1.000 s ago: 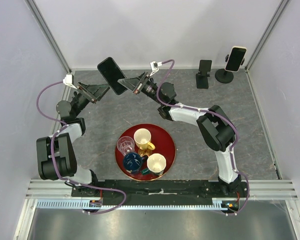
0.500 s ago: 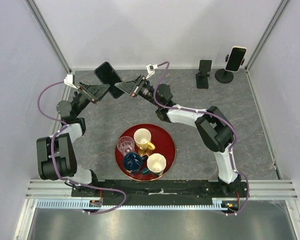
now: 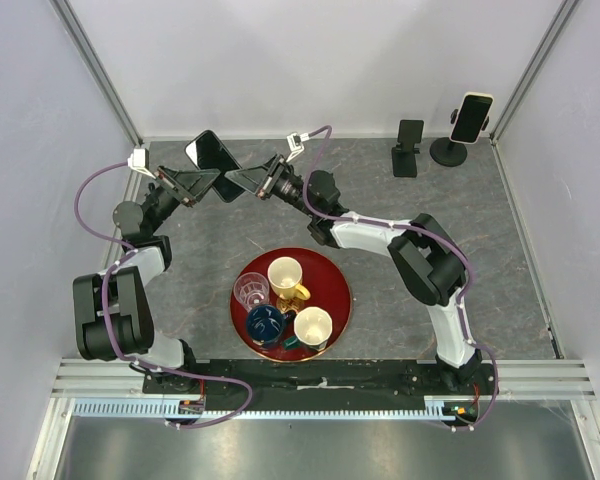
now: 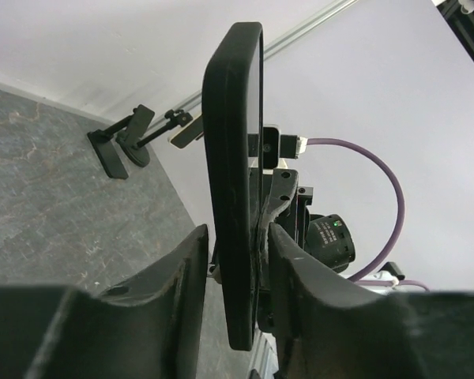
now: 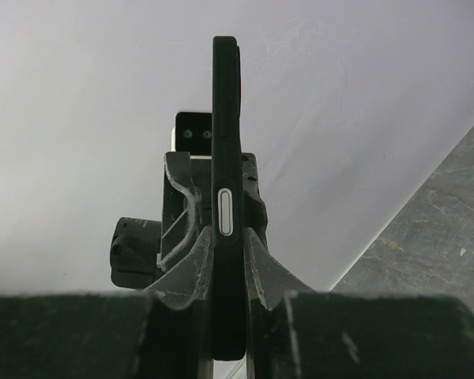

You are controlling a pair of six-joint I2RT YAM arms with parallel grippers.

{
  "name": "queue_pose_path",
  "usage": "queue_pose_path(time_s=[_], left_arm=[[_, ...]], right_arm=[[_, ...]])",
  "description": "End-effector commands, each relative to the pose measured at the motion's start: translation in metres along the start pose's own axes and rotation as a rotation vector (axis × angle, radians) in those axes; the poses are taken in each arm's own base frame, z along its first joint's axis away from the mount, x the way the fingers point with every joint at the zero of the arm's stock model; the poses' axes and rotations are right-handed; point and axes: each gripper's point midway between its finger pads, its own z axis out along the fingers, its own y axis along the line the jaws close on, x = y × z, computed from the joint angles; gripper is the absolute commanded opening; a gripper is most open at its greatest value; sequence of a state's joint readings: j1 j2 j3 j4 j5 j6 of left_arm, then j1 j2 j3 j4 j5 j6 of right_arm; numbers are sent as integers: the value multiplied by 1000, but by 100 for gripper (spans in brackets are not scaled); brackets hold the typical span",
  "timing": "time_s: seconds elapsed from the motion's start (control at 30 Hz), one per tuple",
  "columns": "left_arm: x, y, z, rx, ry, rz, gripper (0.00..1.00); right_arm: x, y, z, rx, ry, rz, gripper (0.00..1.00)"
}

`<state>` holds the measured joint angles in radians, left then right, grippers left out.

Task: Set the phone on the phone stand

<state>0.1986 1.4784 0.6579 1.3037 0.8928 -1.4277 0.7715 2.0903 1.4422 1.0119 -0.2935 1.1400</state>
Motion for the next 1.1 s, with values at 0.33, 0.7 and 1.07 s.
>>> queue_pose_path(time_s=[0.33, 0.7, 1.07], left_arm=[[-4, -52, -10, 167, -45, 341, 2], [1, -35, 2, -22, 22, 439, 2], [12, -24, 12, -135, 74, 487, 2]], right_arm=[[-21, 23, 10, -29, -11, -86, 55], [-56, 13, 15, 183, 219, -547, 98], [-41, 51, 18, 359, 219, -804, 98]])
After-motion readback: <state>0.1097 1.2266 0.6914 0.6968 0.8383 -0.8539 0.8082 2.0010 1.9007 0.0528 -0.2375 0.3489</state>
